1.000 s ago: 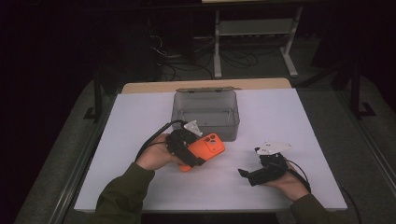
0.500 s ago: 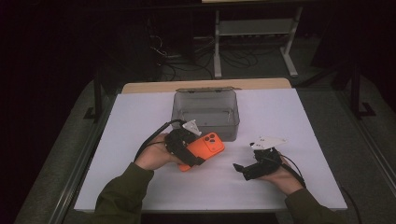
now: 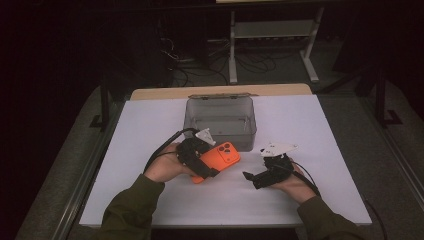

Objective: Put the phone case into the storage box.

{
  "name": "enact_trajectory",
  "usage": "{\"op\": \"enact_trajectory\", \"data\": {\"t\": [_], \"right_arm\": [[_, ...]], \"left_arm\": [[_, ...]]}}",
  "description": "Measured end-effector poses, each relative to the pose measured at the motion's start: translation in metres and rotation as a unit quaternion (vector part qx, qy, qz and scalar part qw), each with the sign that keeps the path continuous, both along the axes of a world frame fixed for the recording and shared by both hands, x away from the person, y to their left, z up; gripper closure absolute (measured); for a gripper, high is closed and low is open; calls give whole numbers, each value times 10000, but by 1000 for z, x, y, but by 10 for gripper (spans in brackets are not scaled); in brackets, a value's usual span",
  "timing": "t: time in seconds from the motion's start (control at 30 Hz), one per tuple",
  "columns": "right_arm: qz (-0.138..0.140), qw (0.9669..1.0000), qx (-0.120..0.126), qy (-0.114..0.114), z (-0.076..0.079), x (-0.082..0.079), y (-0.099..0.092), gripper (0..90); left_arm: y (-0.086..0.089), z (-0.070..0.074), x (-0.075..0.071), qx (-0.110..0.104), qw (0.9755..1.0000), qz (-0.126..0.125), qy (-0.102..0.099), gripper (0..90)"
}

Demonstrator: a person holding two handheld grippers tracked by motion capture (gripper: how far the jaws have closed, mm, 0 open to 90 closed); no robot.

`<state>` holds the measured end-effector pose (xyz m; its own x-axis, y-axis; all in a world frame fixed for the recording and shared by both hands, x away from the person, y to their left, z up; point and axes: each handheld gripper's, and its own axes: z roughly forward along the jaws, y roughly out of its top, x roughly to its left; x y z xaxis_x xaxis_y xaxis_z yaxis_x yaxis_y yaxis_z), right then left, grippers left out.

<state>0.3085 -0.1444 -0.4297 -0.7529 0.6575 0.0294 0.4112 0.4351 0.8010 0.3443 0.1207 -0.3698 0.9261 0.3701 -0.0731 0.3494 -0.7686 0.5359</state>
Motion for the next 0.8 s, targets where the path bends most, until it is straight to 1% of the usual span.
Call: {"op": "enact_trajectory", "data": {"t": [0.2, 0.47, 0.6, 0.73, 0.8], "right_arm": [[14, 10000, -36, -28, 0, 5, 6, 0], [39, 10000, 28, -31, -2, 12, 14, 0], [30, 10000, 65, -62, -4, 13, 15, 0], [-11, 9998, 149, -121, -2, 14, 14, 0], [-16, 9998, 145, -136, -2, 14, 13, 0]], "left_arm": [[0, 0, 0, -5, 10000, -17, 0, 145], [1, 1, 0, -19, 10000, -11, -15, 145], [1, 1, -1, 10, 10000, -18, -28, 145], [0, 2, -2, -2, 10000, -9, -33, 145], [0, 1, -2, 10, 10000, -9, -33, 145]]}}
